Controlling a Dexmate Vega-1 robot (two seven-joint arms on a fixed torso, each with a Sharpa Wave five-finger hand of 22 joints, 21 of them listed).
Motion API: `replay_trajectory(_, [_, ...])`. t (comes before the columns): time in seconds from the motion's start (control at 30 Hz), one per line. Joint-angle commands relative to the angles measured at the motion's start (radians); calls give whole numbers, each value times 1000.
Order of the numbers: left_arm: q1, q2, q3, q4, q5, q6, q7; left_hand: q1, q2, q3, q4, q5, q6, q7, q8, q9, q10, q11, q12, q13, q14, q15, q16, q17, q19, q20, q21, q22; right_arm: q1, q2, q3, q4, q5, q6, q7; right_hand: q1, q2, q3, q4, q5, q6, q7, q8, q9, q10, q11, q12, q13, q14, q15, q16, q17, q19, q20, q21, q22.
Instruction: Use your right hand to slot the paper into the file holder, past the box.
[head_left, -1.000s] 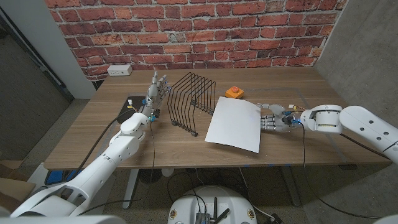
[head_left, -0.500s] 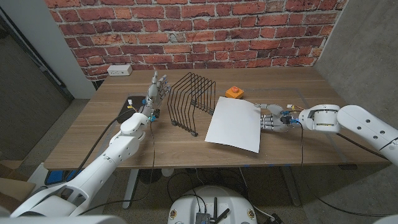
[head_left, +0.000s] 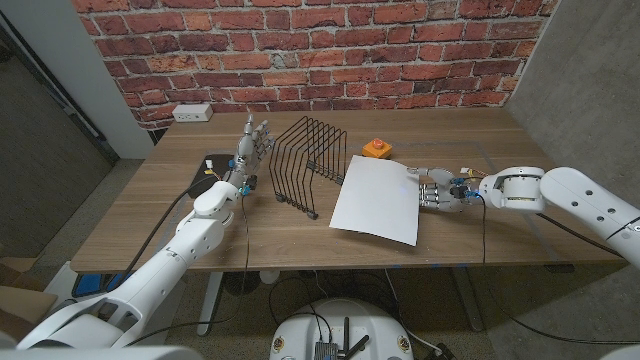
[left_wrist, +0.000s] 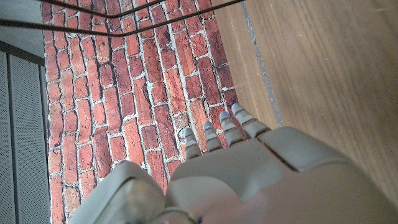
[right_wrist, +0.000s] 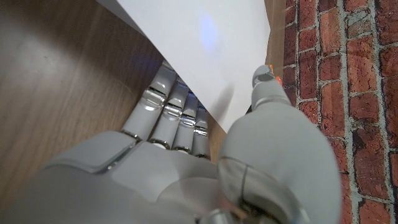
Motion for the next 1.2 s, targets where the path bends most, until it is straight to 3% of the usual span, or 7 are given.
replay_trajectory(0.03, [0,0,0,-1,0,0,0,-1,9,1,6,2,0,-9,6,5,-2,-6,7,6,9,0,6,3,7,-2,8,6,28,13,-18,27,7,-21,7,23,1,3,1,11,22,56,10,4,16,-3,7,5,13,-8,4,-3,37,-15,13,3])
replay_trajectory(0.17, [0,0,0,-1,0,0,0,-1,9,1,6,2,0,-9,6,5,-2,-6,7,6,9,0,6,3,6,-2,8,6,28,16,-17,30,8,-19,6,47,5,10,3,16,43,54,16,3,39,-12,6,1,36,-26,-3,-19,72,-41,21,3])
replay_trajectory(0.2, [0,0,0,-1,0,0,0,-1,9,1,6,2,0,-9,6,5,-2,-6,7,6,10,0,7,3,6,-2,8,6,29,16,-18,31,8,-20,9,52,6,11,7,17,46,54,17,3,42,-12,1,-3,39,-20,-9,-25,97,-59,28,4])
replay_trajectory(0.27, [0,0,0,-1,0,0,0,-1,9,1,6,2,0,-9,6,5,-2,-6,7,6,10,0,7,3,6,-2,8,6,29,18,-18,34,10,-21,9,54,8,10,10,17,50,53,18,3,44,-10,-3,-5,36,-12,-13,-27,116,-67,34,4])
replay_trajectory(0.63, [0,0,0,-1,0,0,0,-1,9,1,6,2,1,-9,6,5,-2,-10,7,6,9,2,6,3,6,-2,8,6,42,21,-26,46,4,-31,24,76,22,16,13,15,92,27,30,-3,86,-34,-5,-16,81,-52,-11,-37,152,-89,42,5])
replay_trajectory(1.2, [0,0,0,0,0,0,0,-1,9,1,6,2,1,-9,6,5,-2,-6,7,6,9,1,6,3,6,-2,8,6,70,31,-42,72,-17,-56,52,84,38,2,21,4,192,-42,64,-11,183,-102,14,-15,151,-125,21,-24,184,-114,53,11])
